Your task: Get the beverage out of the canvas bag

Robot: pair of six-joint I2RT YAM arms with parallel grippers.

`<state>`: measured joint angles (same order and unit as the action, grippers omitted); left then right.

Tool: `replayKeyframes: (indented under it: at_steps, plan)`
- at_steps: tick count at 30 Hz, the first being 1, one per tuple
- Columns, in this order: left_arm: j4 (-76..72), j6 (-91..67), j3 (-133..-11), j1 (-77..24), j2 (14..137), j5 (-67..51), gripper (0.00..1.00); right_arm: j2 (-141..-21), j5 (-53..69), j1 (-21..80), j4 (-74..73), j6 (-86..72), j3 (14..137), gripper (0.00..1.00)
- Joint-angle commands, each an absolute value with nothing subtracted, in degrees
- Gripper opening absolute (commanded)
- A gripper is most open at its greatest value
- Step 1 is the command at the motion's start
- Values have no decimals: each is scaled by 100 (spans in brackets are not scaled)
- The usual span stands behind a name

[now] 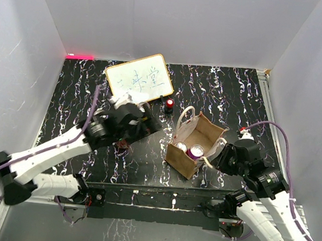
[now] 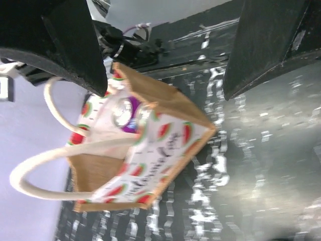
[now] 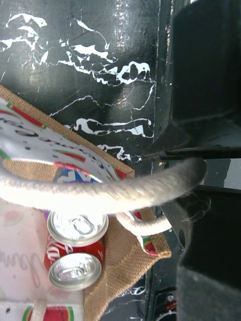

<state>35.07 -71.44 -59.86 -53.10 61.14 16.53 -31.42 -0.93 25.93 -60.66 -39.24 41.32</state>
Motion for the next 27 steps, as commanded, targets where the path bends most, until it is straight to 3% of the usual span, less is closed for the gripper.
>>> replayKeyframes:
  at_steps: [1, 6, 14, 20, 27]
  plan:
    - [2839, -6219, -7527, -5814, 7484, 1234, 96, -2897, 165, 2628, -5600, -3717, 4098, 23]
    - [3040, -4544, -9683, -6649, 8943, 1824, 95, -2844, 140, 2626, -5762, -3605, 4341, 14]
    - [2243, -3801, -9862, -6925, 9753, 1185, 86, -2620, 39, 2625, -6315, -3325, 4847, 7]
    - [3412, -3259, -10636, -6930, 10627, 1633, 76, -2437, 29, 2622, -6836, -3233, 5050, 8]
    - [4449, -2709, -11459, -6927, 11451, 1410, 80, -2102, -4, 2627, -6866, -3185, 5022, 8]
